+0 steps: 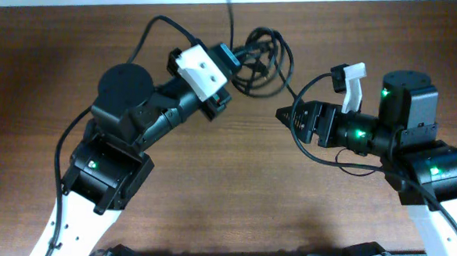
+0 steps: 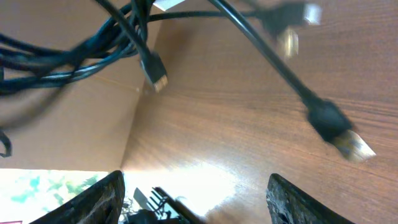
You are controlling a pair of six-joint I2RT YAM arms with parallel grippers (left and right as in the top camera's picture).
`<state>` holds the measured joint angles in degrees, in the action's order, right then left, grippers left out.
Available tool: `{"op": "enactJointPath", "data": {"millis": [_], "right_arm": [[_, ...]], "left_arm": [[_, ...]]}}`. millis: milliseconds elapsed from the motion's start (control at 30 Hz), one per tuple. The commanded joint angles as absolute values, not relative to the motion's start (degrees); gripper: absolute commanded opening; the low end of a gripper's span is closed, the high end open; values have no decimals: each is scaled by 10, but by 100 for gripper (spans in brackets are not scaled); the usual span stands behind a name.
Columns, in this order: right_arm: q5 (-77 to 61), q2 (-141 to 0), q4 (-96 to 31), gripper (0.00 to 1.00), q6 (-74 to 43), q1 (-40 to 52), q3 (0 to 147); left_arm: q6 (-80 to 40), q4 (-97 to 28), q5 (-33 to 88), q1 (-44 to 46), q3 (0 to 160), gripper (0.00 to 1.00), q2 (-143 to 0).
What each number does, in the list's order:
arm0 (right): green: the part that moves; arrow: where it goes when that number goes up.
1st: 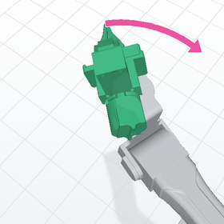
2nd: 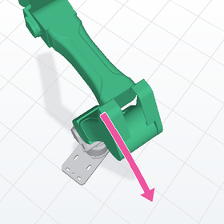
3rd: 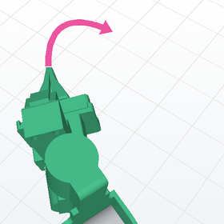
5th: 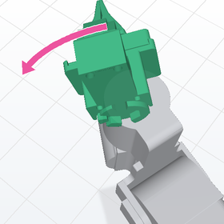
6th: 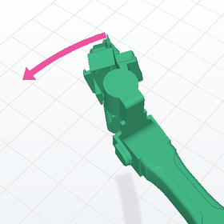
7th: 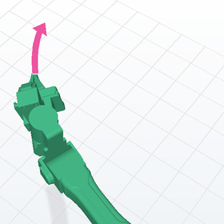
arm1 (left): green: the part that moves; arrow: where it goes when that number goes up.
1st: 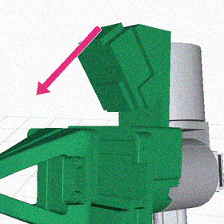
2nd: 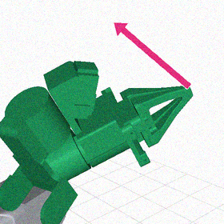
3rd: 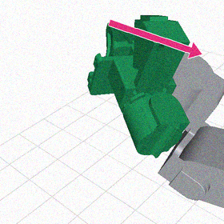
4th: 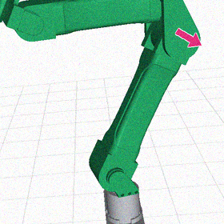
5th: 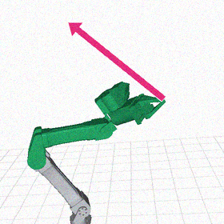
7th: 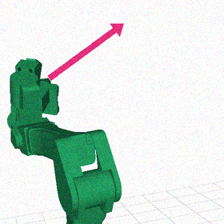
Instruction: Untangle cables
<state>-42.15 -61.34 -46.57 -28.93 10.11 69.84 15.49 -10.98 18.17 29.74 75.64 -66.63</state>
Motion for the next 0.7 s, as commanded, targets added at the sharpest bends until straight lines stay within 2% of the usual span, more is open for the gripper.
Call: {"op": "enactJointPath", "data": {"millis": [0,167,300,500,667], "right_arm": [[-416,-615,-467,72,-263,101,693],[-414,-615,-421,72,-270,101,693],[-414,-615,-333,72,-353,101,693],[-416,-615,-260,72,-396,101,693],[-435,-615,-250,72,-395,101,693]], "left_arm": [[99,-95,161,296,774,0,-657],[117,-124,161,296,774,0,-660],[166,-170,168,296,774,0,-660],[198,-150,342,296,774,0,-672],[198,-145,359,300,774,0,-712]]}}
